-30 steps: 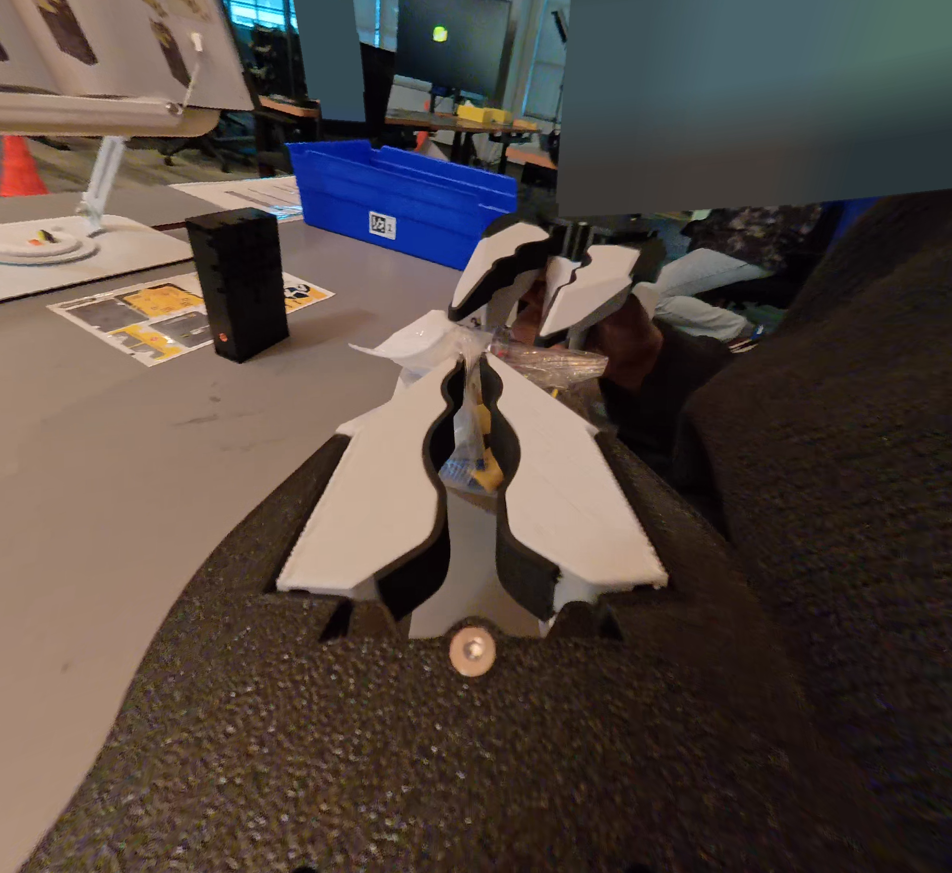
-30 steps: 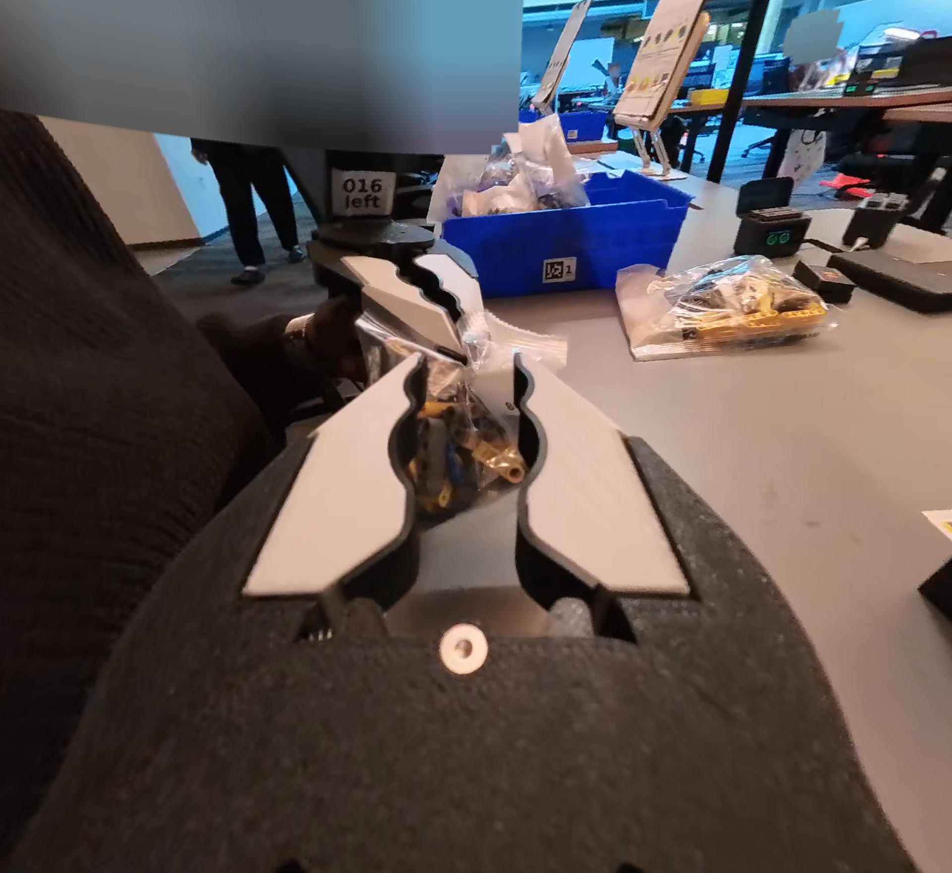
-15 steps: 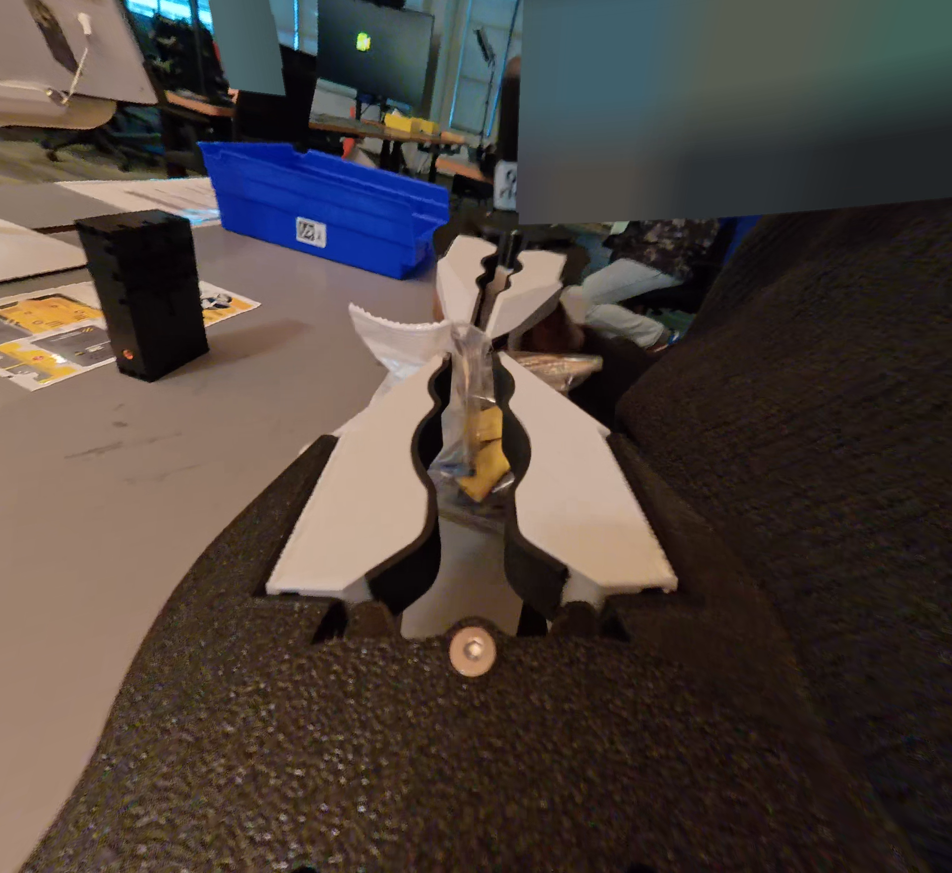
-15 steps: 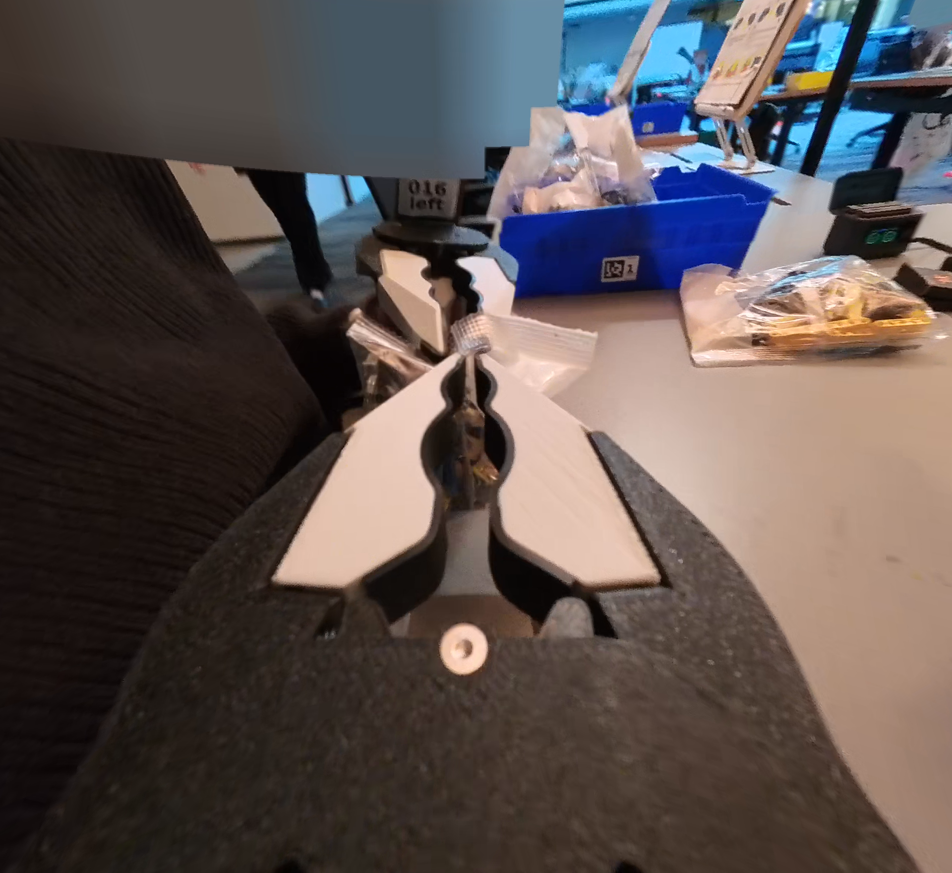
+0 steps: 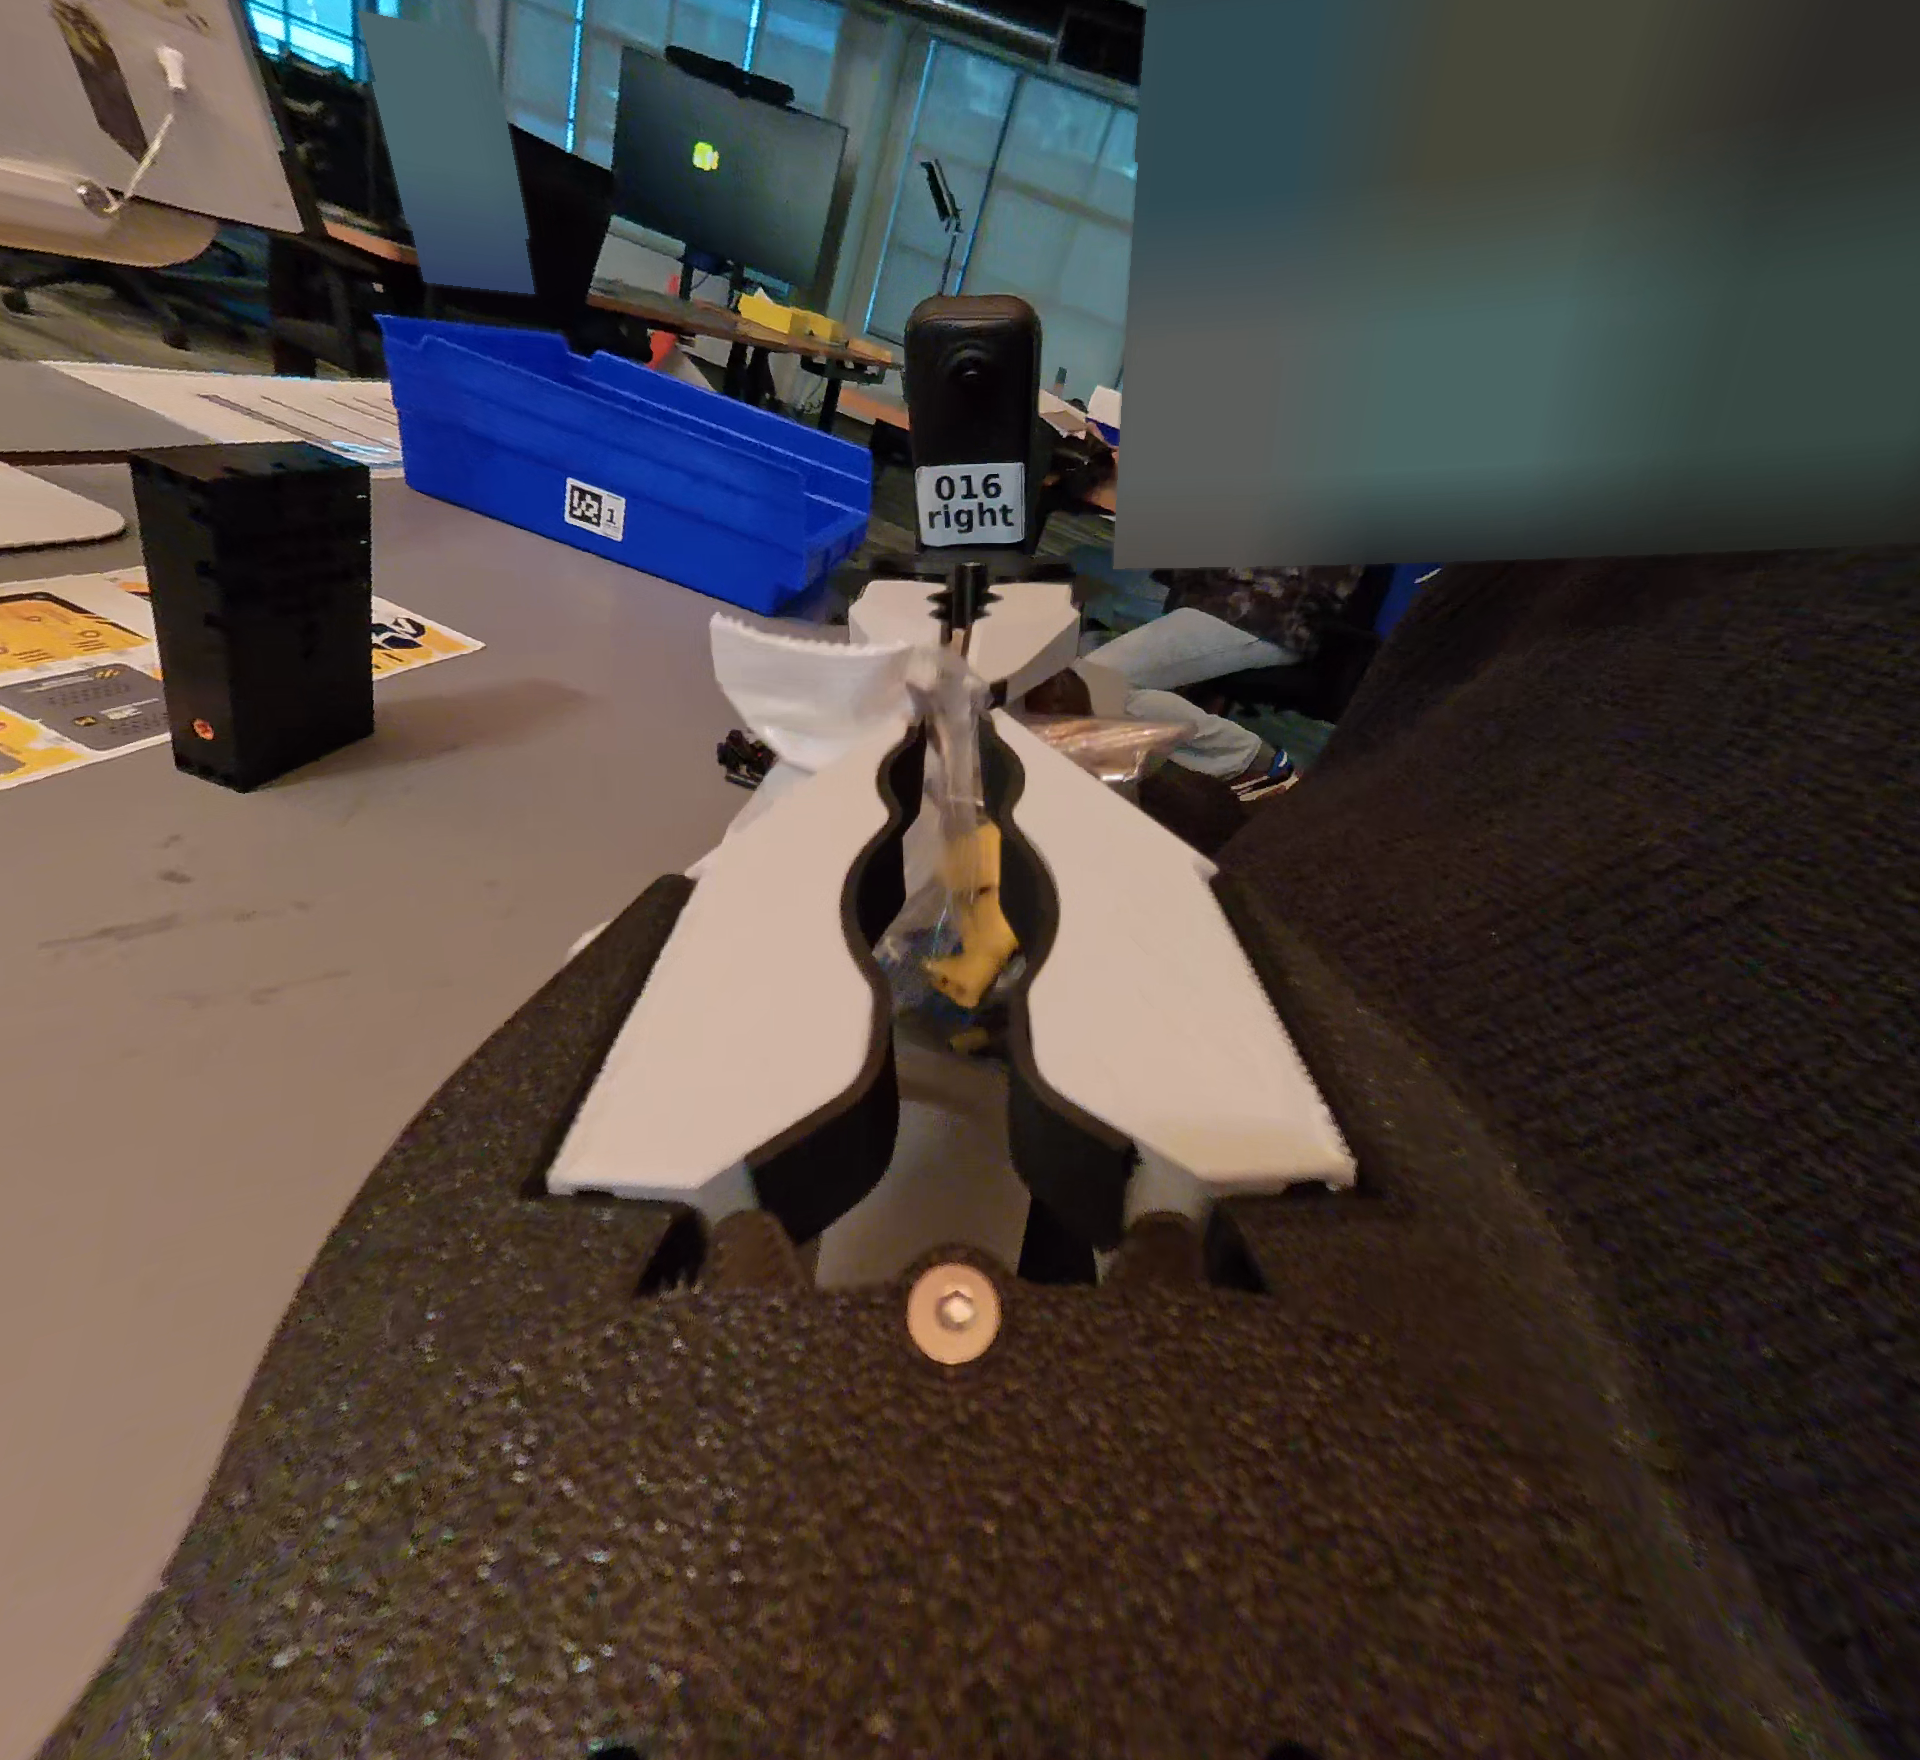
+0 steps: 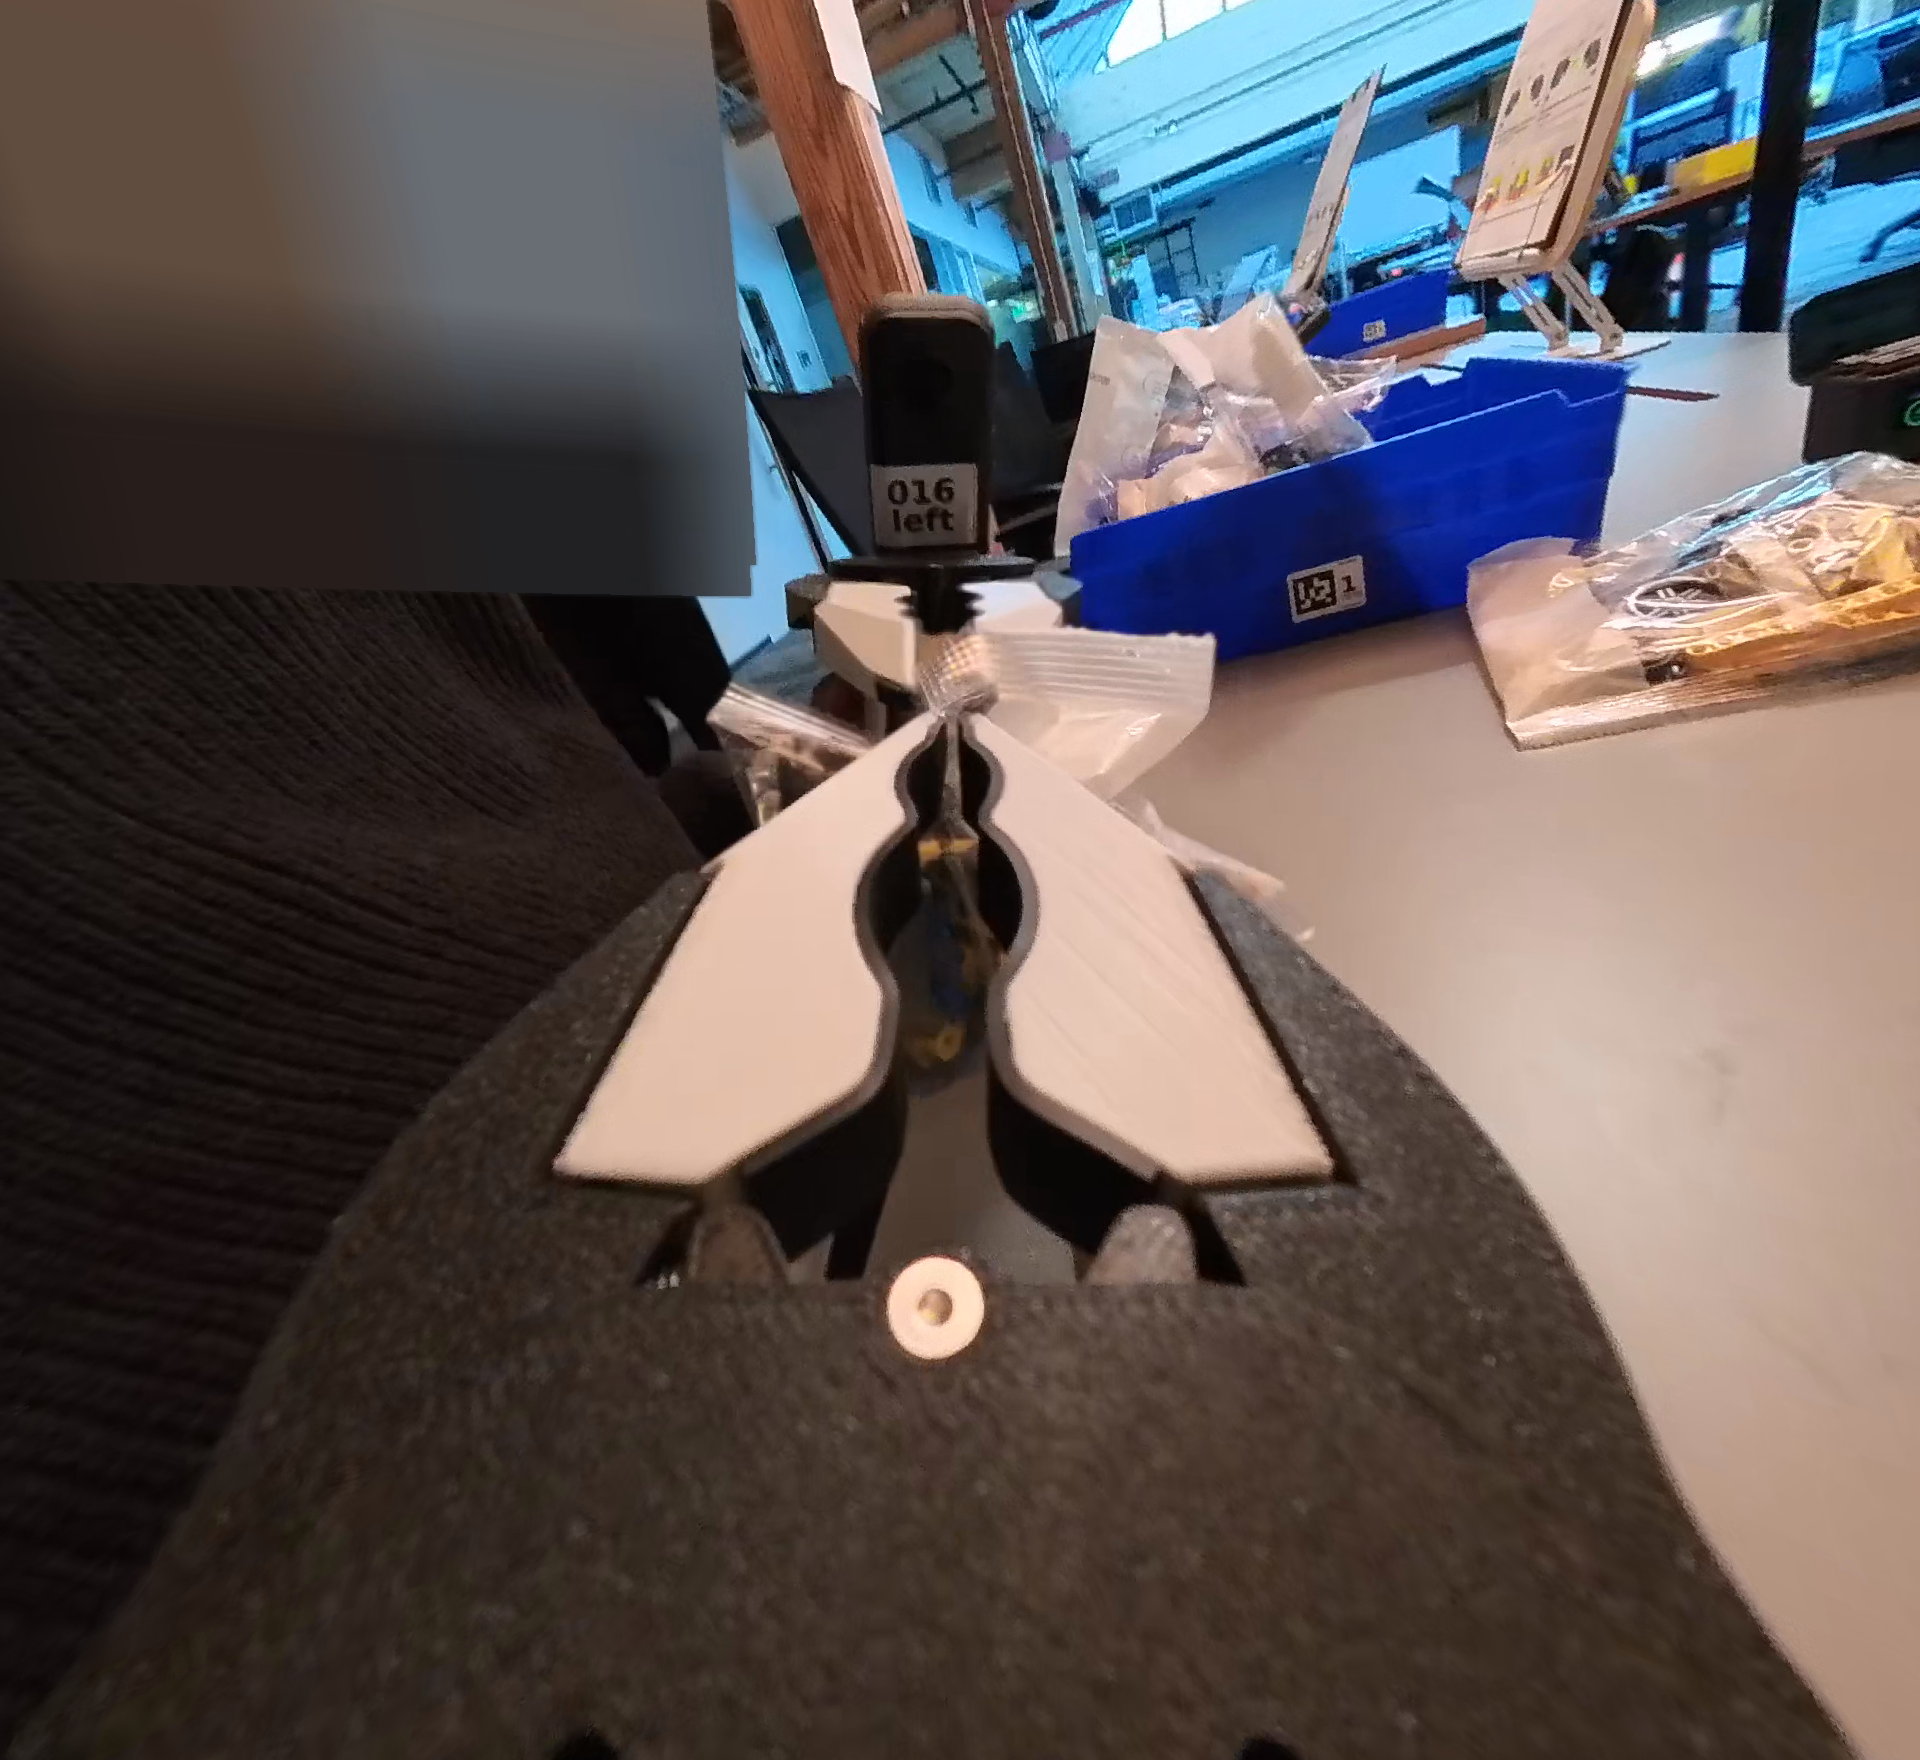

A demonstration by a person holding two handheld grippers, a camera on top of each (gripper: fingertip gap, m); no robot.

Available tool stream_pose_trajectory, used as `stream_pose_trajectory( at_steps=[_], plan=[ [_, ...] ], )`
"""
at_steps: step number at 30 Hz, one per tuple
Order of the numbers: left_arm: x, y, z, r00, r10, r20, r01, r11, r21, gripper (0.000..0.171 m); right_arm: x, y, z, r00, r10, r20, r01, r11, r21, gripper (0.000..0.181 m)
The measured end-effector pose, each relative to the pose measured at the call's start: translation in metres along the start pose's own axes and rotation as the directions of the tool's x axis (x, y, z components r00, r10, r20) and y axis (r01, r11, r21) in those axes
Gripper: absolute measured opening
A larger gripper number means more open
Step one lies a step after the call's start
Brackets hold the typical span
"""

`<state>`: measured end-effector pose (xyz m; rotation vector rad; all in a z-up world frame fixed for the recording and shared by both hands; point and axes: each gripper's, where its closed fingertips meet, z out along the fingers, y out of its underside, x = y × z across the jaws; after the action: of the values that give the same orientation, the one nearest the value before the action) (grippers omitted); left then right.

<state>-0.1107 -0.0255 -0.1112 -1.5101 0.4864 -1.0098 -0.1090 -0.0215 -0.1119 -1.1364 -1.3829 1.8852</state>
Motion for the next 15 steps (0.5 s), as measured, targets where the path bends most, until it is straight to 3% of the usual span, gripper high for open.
stream_pose_trajectory(
  at_steps=[15],
  plan=[
    [0.0026, 0.0003, 0.0007, 0.998, -0.054, -0.023, 0.055, 0.998, 0.031, 0.000, -0.0006, 0.0034, 0.0010, 1.000, -0.012, -0.019, 0.011, 0.999, -0.046, 0.000]
  ],
)
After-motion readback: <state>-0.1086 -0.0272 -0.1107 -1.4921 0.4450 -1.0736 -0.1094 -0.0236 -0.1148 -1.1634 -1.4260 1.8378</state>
